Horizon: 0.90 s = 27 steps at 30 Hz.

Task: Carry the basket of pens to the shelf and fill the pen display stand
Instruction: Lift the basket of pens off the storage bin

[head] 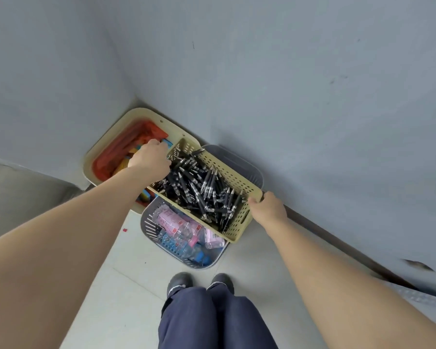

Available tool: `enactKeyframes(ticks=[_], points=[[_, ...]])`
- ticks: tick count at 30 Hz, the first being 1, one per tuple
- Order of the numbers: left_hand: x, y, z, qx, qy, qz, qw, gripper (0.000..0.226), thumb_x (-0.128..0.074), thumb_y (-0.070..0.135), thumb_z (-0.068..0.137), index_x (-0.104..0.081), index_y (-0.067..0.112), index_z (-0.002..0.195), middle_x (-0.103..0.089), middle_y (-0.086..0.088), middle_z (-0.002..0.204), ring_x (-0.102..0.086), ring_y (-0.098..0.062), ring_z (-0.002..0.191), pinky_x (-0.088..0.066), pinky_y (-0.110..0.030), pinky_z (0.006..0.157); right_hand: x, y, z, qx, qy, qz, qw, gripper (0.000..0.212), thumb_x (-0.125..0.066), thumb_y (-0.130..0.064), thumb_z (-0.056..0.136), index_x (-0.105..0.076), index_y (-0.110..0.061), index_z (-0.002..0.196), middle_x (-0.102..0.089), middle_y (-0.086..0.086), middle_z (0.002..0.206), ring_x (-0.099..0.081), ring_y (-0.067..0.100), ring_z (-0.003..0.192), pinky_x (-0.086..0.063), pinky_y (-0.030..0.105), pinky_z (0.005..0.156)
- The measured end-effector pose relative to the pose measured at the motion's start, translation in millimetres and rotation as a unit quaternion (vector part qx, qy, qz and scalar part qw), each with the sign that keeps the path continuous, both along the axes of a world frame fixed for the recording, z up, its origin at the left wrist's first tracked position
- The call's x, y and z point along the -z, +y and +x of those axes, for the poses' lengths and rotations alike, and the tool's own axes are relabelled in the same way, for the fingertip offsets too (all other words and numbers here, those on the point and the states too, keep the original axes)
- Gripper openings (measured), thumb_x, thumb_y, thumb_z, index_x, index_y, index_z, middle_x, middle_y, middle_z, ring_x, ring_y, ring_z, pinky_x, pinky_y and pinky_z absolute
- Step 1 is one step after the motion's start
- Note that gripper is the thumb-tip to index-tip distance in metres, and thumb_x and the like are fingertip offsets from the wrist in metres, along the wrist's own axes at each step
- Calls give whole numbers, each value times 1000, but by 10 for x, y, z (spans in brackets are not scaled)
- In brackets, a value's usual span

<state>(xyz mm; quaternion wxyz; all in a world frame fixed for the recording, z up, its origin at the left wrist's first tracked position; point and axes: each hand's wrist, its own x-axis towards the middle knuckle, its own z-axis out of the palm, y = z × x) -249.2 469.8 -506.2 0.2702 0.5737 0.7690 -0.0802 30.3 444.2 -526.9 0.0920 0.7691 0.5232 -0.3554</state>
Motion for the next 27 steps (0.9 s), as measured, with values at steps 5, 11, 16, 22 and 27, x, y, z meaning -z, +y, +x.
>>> enactKeyframes(ticks=[5, 11, 16, 22, 27], points=[[349, 120, 90, -15, -11, -4, 1000, 40, -43, 9, 97, -34, -4, 134, -43, -23, 134, -46, -39, 121, -37, -39, 83, 479, -51, 6, 223, 73, -33, 971, 48, -46, -32, 96, -41, -2, 134, -57, 14, 115, -55, 31, 96, -49, 36, 77], [475, 200, 124, -48, -18, -1, 999, 25, -40, 5, 97, -47, -1, 120, -45, -21, 125, -49, -36, 108, -35, -35, 74, 660, -12, -17, 369, 163, -68, 913, 28, -42, -22, 97, -52, -9, 119, -62, 12, 108, -62, 31, 92, -53, 35, 61], [450, 215, 109, -120, -37, 7, 992, 30, -42, 3, 93, -50, 0, 122, -56, -20, 118, -54, -34, 100, -43, -38, 71, 628, -5, -58, 417, 214, -106, 877, 30, -38, -9, 93, -56, -8, 116, -63, 13, 105, -58, 25, 87, -48, 33, 67], [39, 200, 16, -204, -53, 122, 970, 32, -39, 7, 97, -56, 6, 124, -61, -17, 111, -58, -36, 98, -49, -44, 83, 316, 160, -150, 345, 190, -12, 919, 31, -44, -15, 97, -57, -3, 123, -59, 10, 90, -51, 21, 70, -41, 31, 69], [-531, 74, -35, -257, -115, 183, 942, 39, -37, 11, 99, -56, 19, 131, -62, -15, 117, -60, -37, 93, -50, -42, 80, -215, 223, -180, 269, 178, 100, 941, 31, -30, -27, 101, -57, -13, 103, -64, 14, 109, -61, 31, 97, -50, 40, 86]])
